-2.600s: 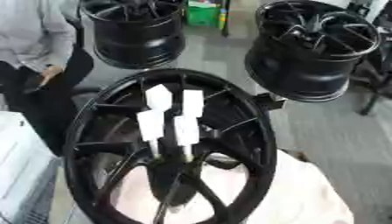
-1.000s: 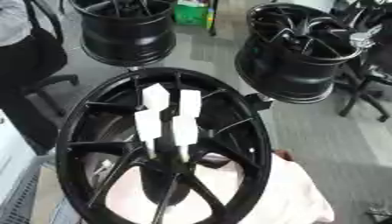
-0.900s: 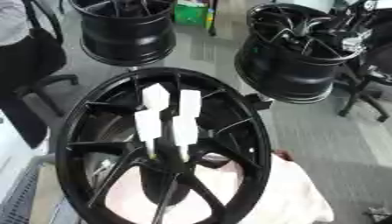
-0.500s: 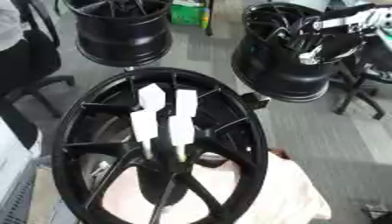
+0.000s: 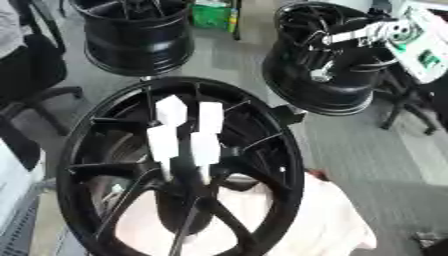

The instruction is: Pull the pin out of the wheel hub.

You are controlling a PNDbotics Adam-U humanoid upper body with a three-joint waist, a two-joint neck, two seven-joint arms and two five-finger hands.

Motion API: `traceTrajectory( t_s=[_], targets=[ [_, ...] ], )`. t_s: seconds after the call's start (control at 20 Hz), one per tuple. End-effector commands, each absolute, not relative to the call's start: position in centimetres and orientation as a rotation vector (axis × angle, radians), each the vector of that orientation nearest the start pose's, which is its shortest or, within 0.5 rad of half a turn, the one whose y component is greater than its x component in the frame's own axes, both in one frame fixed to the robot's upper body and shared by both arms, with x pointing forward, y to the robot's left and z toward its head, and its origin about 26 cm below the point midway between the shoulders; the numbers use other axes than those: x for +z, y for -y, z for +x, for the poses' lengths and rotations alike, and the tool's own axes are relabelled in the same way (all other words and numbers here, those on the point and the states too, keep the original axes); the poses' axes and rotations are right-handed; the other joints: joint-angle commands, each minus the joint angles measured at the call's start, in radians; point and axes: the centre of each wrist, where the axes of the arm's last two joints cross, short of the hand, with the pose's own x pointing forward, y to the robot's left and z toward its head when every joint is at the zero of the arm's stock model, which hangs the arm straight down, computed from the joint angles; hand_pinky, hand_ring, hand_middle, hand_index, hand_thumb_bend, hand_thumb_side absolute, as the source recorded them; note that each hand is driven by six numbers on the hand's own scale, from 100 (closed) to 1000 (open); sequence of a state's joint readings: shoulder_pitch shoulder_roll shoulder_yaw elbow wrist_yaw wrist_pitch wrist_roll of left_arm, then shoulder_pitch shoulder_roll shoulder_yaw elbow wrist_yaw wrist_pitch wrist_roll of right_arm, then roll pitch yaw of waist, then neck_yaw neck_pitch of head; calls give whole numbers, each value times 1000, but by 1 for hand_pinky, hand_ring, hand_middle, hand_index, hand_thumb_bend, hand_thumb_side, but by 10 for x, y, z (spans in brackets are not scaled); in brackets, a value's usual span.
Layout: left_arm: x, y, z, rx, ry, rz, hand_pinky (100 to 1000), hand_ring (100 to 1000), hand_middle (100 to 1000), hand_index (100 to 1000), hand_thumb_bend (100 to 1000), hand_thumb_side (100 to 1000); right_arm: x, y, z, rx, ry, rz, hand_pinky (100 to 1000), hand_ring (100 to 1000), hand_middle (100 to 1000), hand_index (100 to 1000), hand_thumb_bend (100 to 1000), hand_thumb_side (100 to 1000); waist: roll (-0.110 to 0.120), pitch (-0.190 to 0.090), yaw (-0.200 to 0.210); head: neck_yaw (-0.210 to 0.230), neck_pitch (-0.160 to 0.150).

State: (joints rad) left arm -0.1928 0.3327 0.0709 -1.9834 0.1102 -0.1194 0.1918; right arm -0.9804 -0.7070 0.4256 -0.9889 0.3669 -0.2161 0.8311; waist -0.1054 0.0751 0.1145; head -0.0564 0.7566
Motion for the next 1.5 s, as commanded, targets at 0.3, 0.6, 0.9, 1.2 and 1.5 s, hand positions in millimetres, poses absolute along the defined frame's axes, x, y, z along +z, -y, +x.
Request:
traceTrajectory(
  t_s=[0.3,0.6,0.9,1.2,1.5],
  targets=[
    [182,-288,289,-58,2337,205,761,806,632,868,101,714,252,306,469,1756,1196,-357,863,826,784,874,257,414,3,-9,5,-1,13],
    [184,-288,290,-43,2341,203,761,805,633,866,105,713,255,287,470,1784,1232,-283,864,823,771,862,266,335,3,-10,8,-2,13],
    [188,-290,291,-1,2358,229,762,807,637,866,109,710,257,260,469,1838,1249,-262,864,824,772,862,287,326,4,-14,13,-7,13],
    [193,-291,292,26,2384,255,764,808,640,864,113,707,259,237,471,1863,1258,-289,867,828,778,864,300,330,6,-19,17,-7,13],
    [196,-292,293,37,2399,272,765,809,641,862,115,706,250,229,475,1873,1241,-265,868,833,787,869,295,339,6,-22,22,-11,13]
  ],
)
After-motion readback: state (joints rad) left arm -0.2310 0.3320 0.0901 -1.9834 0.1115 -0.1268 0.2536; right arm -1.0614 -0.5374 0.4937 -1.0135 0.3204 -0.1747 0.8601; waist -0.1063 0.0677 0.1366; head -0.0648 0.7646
